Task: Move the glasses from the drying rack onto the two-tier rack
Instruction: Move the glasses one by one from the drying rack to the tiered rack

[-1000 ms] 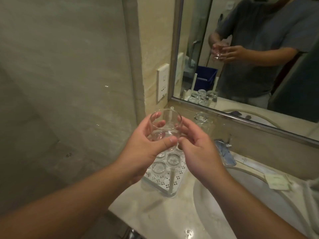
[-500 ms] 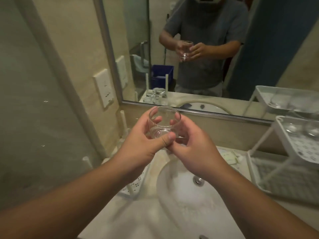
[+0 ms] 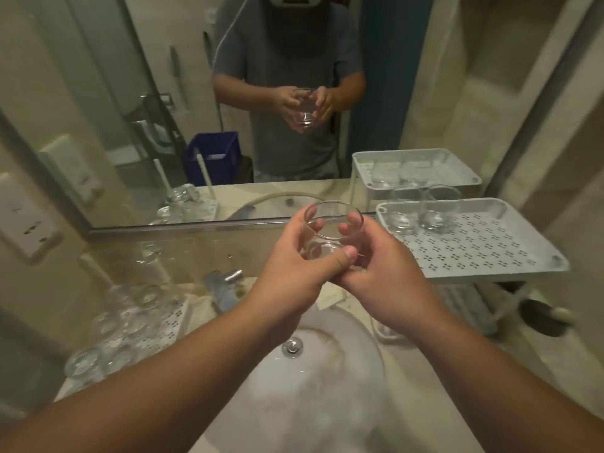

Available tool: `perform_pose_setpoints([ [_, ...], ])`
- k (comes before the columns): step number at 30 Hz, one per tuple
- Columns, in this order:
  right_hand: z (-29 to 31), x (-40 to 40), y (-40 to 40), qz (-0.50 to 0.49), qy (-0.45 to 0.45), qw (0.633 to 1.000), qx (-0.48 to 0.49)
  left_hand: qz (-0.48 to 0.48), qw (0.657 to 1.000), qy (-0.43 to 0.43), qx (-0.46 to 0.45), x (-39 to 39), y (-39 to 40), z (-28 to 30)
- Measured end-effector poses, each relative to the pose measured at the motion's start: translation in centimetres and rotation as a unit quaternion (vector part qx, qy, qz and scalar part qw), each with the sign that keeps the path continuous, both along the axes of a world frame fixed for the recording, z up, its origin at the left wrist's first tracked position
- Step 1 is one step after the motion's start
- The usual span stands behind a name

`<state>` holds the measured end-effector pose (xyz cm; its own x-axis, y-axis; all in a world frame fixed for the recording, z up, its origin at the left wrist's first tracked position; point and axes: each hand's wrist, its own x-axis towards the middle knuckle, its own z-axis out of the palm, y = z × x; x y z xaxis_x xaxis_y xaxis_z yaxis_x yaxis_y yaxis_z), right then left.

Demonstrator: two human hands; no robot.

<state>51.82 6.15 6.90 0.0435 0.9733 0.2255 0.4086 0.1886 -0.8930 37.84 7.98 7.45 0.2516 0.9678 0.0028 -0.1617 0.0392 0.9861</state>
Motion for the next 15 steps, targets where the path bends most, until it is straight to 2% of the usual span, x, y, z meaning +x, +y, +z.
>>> perform_pose_setpoints([
  [15, -1.5, 17.5, 3.3, -0.142, -0.001, 0.988, -0.053, -0.093, 0.990, 0.101, 0.019, 18.0, 4.5, -0.3],
])
